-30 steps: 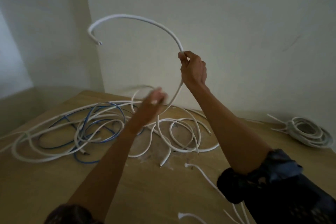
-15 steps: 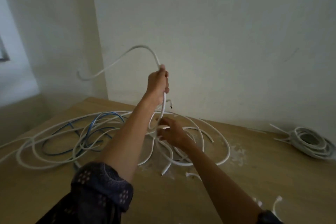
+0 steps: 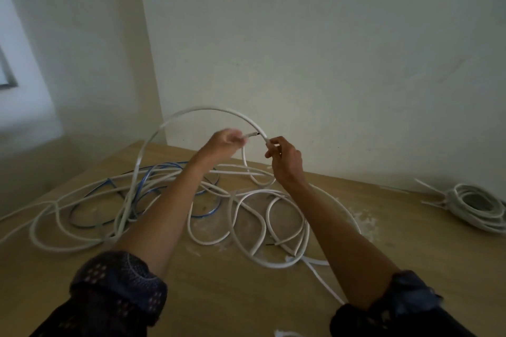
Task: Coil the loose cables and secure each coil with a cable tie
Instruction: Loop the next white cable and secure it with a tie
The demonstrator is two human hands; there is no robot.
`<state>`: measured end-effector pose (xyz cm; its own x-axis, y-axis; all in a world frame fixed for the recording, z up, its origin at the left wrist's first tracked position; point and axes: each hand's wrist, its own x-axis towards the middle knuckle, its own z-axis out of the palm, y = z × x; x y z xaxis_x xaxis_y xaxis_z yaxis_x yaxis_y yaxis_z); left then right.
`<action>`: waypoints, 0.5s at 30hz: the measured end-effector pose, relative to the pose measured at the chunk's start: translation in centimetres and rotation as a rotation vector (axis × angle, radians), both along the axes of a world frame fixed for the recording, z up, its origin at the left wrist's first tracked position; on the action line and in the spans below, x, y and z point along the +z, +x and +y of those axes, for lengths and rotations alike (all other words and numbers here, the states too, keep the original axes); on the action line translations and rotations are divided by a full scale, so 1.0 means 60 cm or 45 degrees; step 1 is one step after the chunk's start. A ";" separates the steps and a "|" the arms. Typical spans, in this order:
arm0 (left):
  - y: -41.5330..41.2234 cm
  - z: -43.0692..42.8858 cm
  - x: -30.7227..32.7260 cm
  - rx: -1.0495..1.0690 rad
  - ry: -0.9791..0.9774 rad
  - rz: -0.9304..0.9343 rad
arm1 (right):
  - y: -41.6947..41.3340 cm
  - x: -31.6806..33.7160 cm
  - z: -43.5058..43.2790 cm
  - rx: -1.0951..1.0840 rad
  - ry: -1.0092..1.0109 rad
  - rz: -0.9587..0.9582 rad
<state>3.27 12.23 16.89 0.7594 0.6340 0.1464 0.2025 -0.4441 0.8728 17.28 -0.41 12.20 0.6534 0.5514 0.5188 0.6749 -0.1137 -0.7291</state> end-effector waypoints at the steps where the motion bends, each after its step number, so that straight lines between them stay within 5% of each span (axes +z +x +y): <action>1: -0.005 -0.004 -0.019 -0.046 0.110 0.165 | 0.002 0.006 0.006 0.011 -0.010 0.009; 4: 0.003 -0.019 -0.070 -0.254 0.320 0.390 | 0.004 0.022 0.031 0.032 0.009 0.109; 11: 0.061 -0.051 -0.109 -0.176 0.189 -0.010 | -0.009 0.040 0.070 0.119 0.064 0.377; 15: 0.080 -0.039 -0.110 0.002 0.068 -0.106 | 0.001 0.001 0.039 0.050 0.013 0.167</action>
<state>8.09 9.89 10.26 0.7423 0.6246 0.2425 0.1311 -0.4903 0.8616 17.36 1.90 12.24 0.6937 0.5730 0.4364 0.5778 -0.0808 -0.8122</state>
